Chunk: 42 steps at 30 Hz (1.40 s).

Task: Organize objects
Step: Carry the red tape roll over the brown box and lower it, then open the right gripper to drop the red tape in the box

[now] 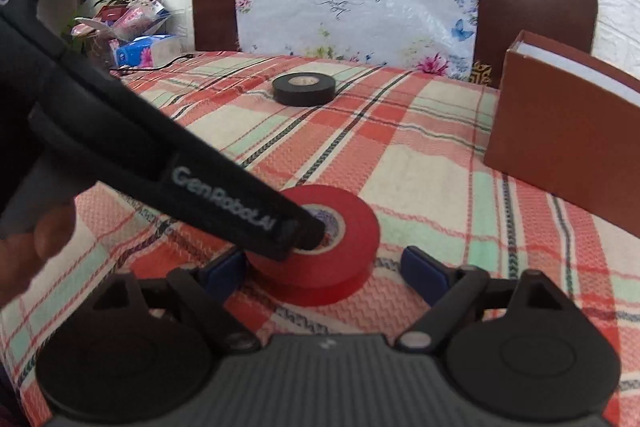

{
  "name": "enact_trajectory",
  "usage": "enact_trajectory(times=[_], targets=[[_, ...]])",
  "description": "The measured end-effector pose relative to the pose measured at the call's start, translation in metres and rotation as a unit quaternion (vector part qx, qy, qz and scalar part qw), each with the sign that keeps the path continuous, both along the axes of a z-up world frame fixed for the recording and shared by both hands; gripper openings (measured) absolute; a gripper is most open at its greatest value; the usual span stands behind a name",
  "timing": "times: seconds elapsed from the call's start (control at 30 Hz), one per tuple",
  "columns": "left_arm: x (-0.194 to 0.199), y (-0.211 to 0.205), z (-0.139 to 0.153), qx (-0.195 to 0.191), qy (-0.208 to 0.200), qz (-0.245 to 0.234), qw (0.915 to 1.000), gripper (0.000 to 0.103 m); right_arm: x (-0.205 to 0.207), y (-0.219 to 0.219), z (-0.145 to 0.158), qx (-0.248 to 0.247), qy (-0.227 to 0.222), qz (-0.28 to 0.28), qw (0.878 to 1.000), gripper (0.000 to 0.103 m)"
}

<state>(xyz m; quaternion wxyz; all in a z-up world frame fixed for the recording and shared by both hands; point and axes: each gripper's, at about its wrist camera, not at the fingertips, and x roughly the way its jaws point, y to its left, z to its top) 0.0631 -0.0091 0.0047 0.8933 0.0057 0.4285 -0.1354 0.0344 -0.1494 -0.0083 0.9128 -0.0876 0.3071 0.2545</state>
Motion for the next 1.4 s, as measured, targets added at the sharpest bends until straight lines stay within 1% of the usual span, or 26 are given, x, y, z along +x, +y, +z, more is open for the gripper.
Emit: enact_trajectory(times=[0.03,0.07,0.2,0.3,0.43,0.53,0.63,0.7,0.8,0.93,1.03,1.07,1.1,1.13,1.17,1.2,1.3,1.4], targets=[[-0.001,-0.002,0.001,-0.001,-0.002,-0.005,1.0,0.035,0.0,0.0,0.0,0.004,0.001,0.008,1.0,0.078],[-0.002,-0.004,0.001,0.003,-0.003,-0.007,1.0,0.032,-0.001,0.0,0.0,0.005,-0.001,0.012,1.0,0.076],[-0.001,-0.022,0.014,0.032,-0.014,-0.013,0.9993,0.03,-0.003,-0.005,0.003,0.016,-0.002,0.003,1.0,0.075],[0.004,-0.043,0.042,0.038,-0.046,-0.041,0.9974,0.03,-0.006,-0.02,0.015,0.04,-0.022,-0.029,0.999,0.075],[0.025,-0.086,0.08,0.025,-0.092,-0.082,0.9921,0.03,0.002,-0.056,0.044,0.053,-0.085,-0.086,0.991,0.075],[0.045,-0.125,0.104,0.011,-0.128,-0.107,0.9859,0.03,0.015,-0.085,0.065,0.04,-0.142,-0.136,0.98,0.075],[0.069,-0.163,0.116,0.005,-0.163,-0.122,0.9791,0.03,0.039,-0.115,0.082,0.032,-0.173,-0.183,0.967,0.075],[0.092,-0.182,0.115,-0.003,-0.165,-0.12,0.9791,0.03,0.06,-0.133,0.088,0.035,-0.181,-0.201,0.962,0.075],[0.124,-0.201,0.107,-0.013,-0.144,-0.111,0.9834,0.03,0.092,-0.153,0.083,0.026,-0.175,-0.222,0.959,0.075],[0.143,-0.219,0.094,0.004,-0.142,-0.109,0.9838,0.03,0.121,-0.165,0.07,0.023,-0.165,-0.239,0.957,0.075],[0.154,-0.221,0.085,0.013,-0.132,-0.101,0.986,0.03,0.135,-0.169,0.059,0.024,-0.155,-0.241,0.958,0.075],[0.156,-0.221,0.083,0.013,-0.13,-0.098,0.9866,0.031,0.137,-0.173,0.057,0.042,-0.15,-0.239,0.958,0.076],[0.157,-0.218,0.083,0.011,-0.134,-0.092,0.9867,0.031,0.138,-0.175,0.056,0.049,-0.146,-0.238,0.959,0.076],[0.157,-0.217,0.084,0.015,-0.142,-0.082,0.9864,0.033,0.137,-0.175,0.055,0.049,-0.152,-0.239,0.958,0.079],[0.155,-0.216,0.086,0.025,-0.15,-0.073,0.9857,0.044,0.135,-0.175,0.054,0.048,-0.156,-0.245,0.956,0.087],[0.153,-0.214,0.087,0.032,-0.157,-0.068,0.9847,0.053,0.134,-0.175,0.054,0.045,-0.159,-0.249,0.954,0.089],[0.142,-0.211,0.093,0.052,-0.174,-0.07,0.9809,0.053,0.129,-0.177,0.055,0.05,-0.155,-0.25,0.954,0.086],[0.132,-0.202,0.102,0.054,-0.179,-0.062,0.9804,0.053,0.118,-0.177,0.058,0.045,-0.158,-0.255,0.953,0.086]])
